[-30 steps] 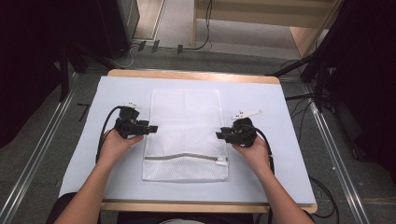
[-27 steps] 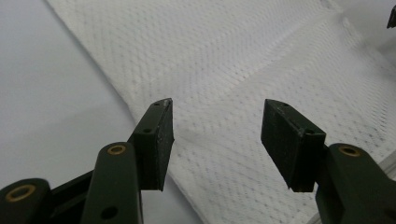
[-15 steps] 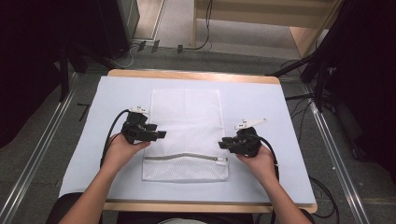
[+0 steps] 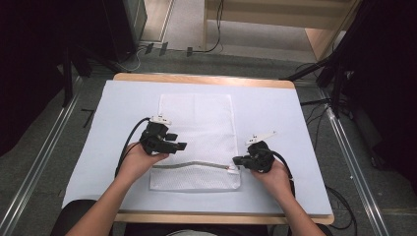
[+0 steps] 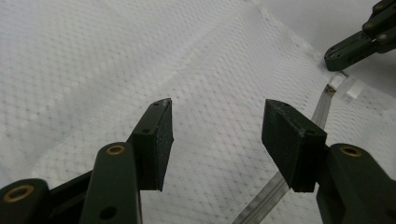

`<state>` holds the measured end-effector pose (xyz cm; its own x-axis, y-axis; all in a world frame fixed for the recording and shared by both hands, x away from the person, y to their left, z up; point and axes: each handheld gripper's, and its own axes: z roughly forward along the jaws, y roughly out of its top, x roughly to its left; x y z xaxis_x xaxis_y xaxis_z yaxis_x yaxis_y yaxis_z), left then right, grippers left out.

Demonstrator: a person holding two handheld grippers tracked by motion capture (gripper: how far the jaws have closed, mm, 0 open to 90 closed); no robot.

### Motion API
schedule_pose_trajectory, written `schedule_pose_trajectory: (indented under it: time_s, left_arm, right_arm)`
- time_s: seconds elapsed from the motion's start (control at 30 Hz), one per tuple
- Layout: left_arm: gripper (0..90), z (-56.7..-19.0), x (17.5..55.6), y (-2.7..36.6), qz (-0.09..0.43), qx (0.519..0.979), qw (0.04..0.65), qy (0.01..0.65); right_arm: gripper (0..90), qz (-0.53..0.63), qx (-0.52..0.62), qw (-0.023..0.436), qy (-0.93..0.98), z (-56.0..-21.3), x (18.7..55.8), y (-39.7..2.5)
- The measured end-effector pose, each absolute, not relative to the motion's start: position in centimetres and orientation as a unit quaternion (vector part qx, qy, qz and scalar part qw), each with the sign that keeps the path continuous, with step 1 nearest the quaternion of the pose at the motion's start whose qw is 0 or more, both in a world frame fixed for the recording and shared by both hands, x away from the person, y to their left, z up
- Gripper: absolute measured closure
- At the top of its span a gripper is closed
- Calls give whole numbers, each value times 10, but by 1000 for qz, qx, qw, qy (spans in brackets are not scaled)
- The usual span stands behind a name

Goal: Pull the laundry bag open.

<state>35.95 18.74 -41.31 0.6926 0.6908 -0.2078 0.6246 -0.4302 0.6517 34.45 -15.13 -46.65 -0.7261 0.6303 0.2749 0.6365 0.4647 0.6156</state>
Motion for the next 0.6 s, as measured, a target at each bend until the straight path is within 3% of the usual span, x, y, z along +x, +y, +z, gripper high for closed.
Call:
schedule_pose_trajectory:
  time_s: [0.6]
  left_arm:
    - [446,-419,355,158,34,863,358,354]
  right_arm:
    - [900,-371,-358,21,-857,-464,323,-145]
